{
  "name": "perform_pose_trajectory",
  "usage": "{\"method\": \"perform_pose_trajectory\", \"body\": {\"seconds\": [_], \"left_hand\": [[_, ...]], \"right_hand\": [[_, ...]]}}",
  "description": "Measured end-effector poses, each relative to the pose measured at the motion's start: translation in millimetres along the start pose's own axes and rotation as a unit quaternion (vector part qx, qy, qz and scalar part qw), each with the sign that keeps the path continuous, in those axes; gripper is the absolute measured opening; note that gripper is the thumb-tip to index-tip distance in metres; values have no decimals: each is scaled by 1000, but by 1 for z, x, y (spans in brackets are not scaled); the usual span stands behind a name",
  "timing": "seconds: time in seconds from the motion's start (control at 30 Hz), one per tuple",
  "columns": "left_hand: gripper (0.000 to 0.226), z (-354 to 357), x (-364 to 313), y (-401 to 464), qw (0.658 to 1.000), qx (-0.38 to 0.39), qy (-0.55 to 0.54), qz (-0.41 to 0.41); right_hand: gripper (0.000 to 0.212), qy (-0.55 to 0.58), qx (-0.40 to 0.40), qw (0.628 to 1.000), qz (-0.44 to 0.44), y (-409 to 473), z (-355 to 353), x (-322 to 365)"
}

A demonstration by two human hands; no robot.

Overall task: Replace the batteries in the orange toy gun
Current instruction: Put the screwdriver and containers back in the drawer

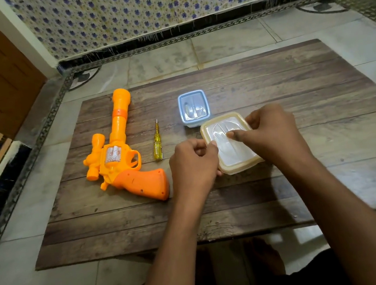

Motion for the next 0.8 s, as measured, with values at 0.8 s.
{"method": "perform_pose_trajectory", "body": {"seconds": [0.8], "left_hand": [[41,-17,-36,-7,947,-198,35,252]], "right_hand": [[67,231,-23,968,-95,-18,8,35]]}}
Point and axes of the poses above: each hand's wrist, its own y-axis towards the middle knuckle, its own z-axis out of the palm, x = y × z, the point moved 4 cm from there along y, towards the middle knuckle, and after that the axes turned 13 degrees about y, right-handed, at the moved point
